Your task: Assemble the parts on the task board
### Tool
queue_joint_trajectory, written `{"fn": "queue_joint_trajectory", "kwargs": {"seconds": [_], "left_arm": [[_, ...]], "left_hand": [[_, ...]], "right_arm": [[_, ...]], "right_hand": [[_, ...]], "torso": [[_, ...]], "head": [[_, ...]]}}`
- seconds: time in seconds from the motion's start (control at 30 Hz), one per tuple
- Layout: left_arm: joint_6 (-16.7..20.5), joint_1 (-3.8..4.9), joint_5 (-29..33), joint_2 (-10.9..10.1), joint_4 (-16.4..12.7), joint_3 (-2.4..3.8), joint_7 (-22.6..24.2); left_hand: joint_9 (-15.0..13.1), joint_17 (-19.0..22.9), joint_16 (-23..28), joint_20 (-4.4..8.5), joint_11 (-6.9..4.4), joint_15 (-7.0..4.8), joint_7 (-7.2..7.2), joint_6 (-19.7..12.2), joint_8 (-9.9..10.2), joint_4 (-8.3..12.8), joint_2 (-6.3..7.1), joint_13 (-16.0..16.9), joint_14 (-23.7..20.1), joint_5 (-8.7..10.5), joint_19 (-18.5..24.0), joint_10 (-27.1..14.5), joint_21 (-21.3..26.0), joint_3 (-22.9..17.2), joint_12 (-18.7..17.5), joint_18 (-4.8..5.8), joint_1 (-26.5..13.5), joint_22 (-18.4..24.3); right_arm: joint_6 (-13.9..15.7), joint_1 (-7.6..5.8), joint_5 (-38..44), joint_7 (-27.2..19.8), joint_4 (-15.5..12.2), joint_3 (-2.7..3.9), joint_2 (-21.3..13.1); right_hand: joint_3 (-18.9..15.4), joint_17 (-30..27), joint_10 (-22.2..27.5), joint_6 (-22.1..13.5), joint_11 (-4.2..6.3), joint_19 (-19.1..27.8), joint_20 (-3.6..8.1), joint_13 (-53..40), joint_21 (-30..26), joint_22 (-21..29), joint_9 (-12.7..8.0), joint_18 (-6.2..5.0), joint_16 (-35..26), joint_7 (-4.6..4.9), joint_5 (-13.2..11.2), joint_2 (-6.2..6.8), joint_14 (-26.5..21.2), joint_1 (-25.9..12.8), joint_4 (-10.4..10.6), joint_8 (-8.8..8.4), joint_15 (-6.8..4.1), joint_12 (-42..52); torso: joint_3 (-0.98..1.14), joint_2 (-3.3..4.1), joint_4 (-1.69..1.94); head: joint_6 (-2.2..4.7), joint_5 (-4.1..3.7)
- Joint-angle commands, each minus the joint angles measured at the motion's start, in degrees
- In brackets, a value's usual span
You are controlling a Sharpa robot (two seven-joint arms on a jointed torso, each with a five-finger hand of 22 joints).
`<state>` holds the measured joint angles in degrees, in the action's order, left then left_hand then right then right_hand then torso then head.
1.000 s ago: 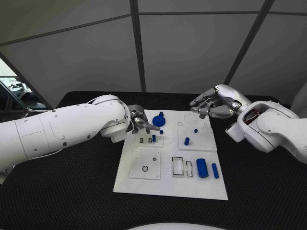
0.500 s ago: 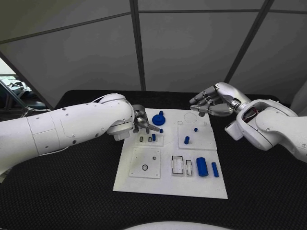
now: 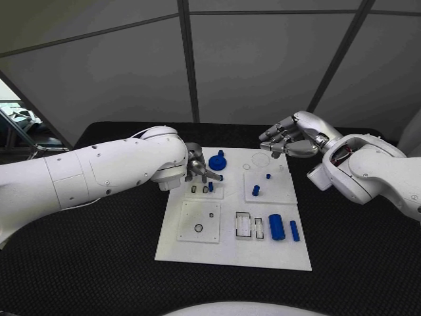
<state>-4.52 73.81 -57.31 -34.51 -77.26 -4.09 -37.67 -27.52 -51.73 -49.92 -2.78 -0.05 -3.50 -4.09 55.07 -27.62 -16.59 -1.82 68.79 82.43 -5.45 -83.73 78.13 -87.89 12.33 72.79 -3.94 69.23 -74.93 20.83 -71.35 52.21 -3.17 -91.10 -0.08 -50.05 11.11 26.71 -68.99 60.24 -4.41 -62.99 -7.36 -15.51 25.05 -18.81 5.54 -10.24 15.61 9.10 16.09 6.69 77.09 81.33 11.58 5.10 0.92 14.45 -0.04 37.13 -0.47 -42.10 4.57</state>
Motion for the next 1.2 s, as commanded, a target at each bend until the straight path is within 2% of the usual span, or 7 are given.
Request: {"fn": "queue_joint_trajectory", "kwargs": {"seconds": [0.03,0.43,0.57,1.2], "left_arm": [[-1.94,0.1,-0.46,0.22,0.11,0.01,-0.71],[-4.52,0.1,-0.46,0.73,0.25,-0.02,-1.01],[-4.93,0.1,-0.45,0.84,0.32,-0.03,-0.94],[-5.52,0.1,-0.45,1.31,0.51,-0.04,-0.36]], "left_hand": [[-0.08,-0.05,0.23,0.22,-0.04,-0.11,0.01,-0.48,-0.31,0.42,-0.02,-0.02,-0.07,0.05,-4.59,-0.42,-0.26,-0.03,-0.33,3.15,0.66,-11.31],[-0.36,-0.12,0.26,0.21,-0.03,-0.1,0.01,-0.56,-0.47,0.4,-0.37,-0.13,-0.06,0.01,-4.88,-0.54,-0.56,-0.2,-0.45,3.28,0.95,-11.92],[-0.47,-0.14,0.29,0.21,-0.03,-0.09,0.0,-0.64,-0.51,0.45,-0.45,-0.55,-0.06,0.02,-4.92,-0.82,-0.61,-0.26,-0.82,3.3,1.13,-12.03],[-2.0,-0.48,0.52,0.2,-0.04,-0.1,0.0,-1.26,-1.2,1.74,-2.59,-0.4,-0.01,-0.08,-5.03,-0.9,-0.7,-2.11,-0.9,3.34,4.44,-12.26]], "right_arm": [[0.11,-0.15,0.12,0.25,0.0,0.06,0.09],[-0.38,-0.15,0.13,0.62,0.28,0.06,0.26],[-0.7,-0.15,0.14,0.64,0.37,0.06,0.32],[-1.22,-0.15,0.54,1.12,0.78,0.05,0.7]], "right_hand": [[-0.25,0.06,0.11,-0.24,-0.43,-0.34,-0.16,0.09,-0.27,0.11,-0.1,-0.15,-0.26,0.21,0.3,-0.04,-0.28,-0.76,-0.03,-0.39,0.36,-0.18],[-0.17,0.11,0.46,-0.25,-0.56,-0.23,-0.32,0.41,-0.95,0.52,-0.11,-0.15,-0.86,0.3,0.43,-0.26,-0.63,-0.65,-0.11,-0.48,0.52,-0.44],[-0.11,0.13,0.45,-0.22,-0.55,-0.25,-0.32,0.44,-1.01,0.56,-0.1,-0.16,-0.9,0.29,0.44,-0.35,-0.61,-0.59,-0.13,-0.47,0.52,-0.44],[0.01,0.19,0.41,-0.09,-0.51,-0.34,-0.34,0.52,-1.19,0.68,-0.08,-0.19,-1.03,0.25,0.52,-0.54,-0.57,-0.4,-0.24,-0.43,0.5,-0.44]], "torso": [[0.01,-0.03,0.02],[-0.02,-0.01,0.07],[-0.02,-0.01,0.05],[0.0,-0.02,0.02]], "head": [[-0.08,-0.05],[-0.64,-0.03],[-0.59,0.0],[-1.1,0.08]]}}
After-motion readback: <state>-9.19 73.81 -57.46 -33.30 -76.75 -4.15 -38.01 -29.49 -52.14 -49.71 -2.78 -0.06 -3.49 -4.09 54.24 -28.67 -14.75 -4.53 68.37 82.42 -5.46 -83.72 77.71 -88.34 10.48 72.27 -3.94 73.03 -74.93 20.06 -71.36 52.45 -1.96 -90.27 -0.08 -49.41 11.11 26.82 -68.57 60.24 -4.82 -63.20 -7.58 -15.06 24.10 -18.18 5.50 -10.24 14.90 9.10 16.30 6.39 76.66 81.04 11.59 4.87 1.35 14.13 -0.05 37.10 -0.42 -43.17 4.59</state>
